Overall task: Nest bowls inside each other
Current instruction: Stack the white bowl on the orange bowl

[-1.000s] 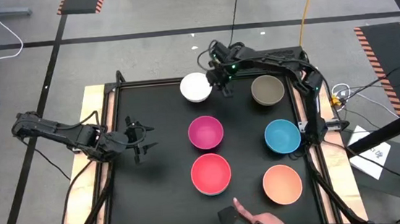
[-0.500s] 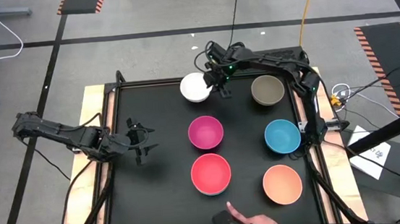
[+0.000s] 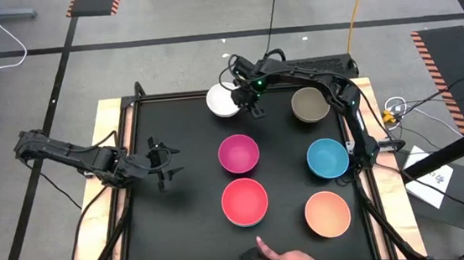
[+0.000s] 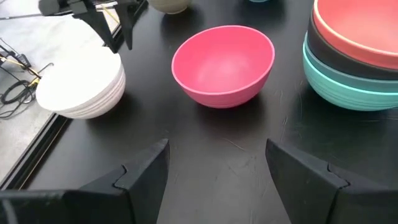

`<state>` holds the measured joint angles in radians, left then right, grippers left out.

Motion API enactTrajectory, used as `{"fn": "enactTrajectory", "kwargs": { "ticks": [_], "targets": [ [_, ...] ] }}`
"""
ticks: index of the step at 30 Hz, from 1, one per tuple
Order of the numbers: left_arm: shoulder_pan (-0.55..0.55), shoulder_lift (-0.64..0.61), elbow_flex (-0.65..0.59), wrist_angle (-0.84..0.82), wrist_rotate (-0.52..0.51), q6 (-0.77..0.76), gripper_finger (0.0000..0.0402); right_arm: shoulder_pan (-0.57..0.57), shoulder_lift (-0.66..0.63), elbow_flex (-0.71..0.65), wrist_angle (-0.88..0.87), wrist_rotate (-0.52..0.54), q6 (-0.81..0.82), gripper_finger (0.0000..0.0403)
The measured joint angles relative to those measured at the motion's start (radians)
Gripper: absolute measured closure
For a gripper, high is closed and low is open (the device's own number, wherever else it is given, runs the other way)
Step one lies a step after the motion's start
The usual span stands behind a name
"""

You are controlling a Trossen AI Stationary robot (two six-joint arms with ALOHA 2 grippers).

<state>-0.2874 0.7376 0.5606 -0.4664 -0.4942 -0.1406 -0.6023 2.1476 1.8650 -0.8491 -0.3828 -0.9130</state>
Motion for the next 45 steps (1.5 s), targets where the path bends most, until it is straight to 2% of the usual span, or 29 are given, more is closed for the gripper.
{"fn": "enactTrajectory", "kwargs": {
  "ticks": [13, 21, 26, 30, 34, 38, 45],
  "targets": [
    [0.0, 0.0, 0.0, -0.01, 0.024, 0.001, 0.0133, 0.001, -0.001, 0.09, -0.081, 0.002, -0.023, 0.0279],
    [0.0, 0.0, 0.0, -0.009, 0.023, 0.013, 0.0133, 0.023, -0.001, 0.107, -0.085, 0.01, 0.046, 0.0226],
    [0.0, 0.0, -0.001, -0.009, 0.024, -0.004, 0.0133, 0.079, -0.033, 0.107, -0.085, 0.027, 0.092, 0.0206],
    [0.0, 0.0, -0.001, -0.008, 0.024, -0.029, 0.0133, 0.129, -0.144, 0.107, -0.008, 0.085, 0.134, 0.0205],
    [0.0, 0.0, -0.001, -0.002, 0.025, -0.056, 0.0133, 0.174, -0.287, 0.107, 0.167, 0.149, 0.163, 0.0209],
    [0.0, 0.0, -0.001, 0.0, 0.027, -0.091, 0.0133, 0.178, -0.4, 0.025, 0.327, -0.013, 0.193, 0.021],
    [-0.002, 0.0, -0.001, 0.002, 0.073, -0.107, 0.0133, 0.182, -0.446, -0.226, 0.516, -0.005, 0.218, 0.021]
  ]
}}
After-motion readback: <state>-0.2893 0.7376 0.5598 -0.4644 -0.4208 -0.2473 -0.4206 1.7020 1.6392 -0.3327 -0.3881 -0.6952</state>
